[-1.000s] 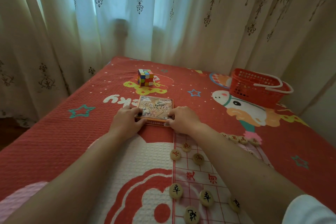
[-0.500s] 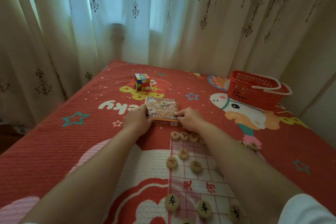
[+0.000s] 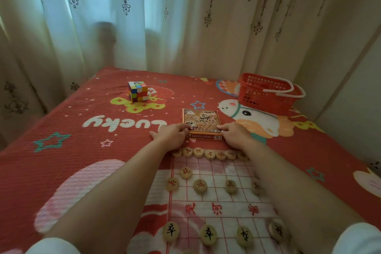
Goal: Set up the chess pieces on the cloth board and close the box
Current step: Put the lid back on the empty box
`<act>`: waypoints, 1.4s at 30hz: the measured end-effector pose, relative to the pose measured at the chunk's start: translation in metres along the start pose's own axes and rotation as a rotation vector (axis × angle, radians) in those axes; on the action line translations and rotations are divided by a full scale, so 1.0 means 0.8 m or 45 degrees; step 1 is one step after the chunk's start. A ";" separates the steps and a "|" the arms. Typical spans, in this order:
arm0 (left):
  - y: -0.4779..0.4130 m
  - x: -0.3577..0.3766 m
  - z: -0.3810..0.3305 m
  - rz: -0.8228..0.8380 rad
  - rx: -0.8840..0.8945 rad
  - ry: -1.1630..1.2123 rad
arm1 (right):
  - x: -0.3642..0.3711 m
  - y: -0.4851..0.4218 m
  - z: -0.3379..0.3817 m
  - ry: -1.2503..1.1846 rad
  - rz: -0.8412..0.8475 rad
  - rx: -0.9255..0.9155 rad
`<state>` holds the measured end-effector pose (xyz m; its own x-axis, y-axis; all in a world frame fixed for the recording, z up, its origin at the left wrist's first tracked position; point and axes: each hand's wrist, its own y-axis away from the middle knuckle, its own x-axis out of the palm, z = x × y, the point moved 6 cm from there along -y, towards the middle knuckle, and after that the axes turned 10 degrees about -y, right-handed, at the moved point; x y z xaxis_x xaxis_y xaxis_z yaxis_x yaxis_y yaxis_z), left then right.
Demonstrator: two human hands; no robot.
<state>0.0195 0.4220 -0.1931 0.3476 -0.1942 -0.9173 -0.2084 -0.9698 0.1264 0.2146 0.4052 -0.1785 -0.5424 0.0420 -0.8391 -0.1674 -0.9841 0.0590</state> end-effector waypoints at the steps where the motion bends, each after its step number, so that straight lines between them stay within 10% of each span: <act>1: 0.001 0.000 -0.005 0.008 0.004 -0.004 | -0.002 0.000 -0.005 0.004 -0.009 0.008; 11: 0.007 0.006 -0.012 0.009 0.022 -0.006 | -0.010 0.010 -0.014 0.068 0.010 0.002; 23: 0.084 -0.026 0.042 -0.793 0.087 0.458 | -0.087 0.122 -0.078 -0.763 -0.671 -0.222; 42: 0.182 0.013 0.046 -0.630 -0.058 0.098 | -0.059 0.198 -0.162 -1.032 -0.746 0.059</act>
<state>-0.0408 0.2841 -0.1981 0.4614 0.2816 -0.8413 0.0375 -0.9536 -0.2986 0.3204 0.2252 -0.2000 -0.7589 0.6398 -0.1213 -0.6103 -0.7638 -0.2101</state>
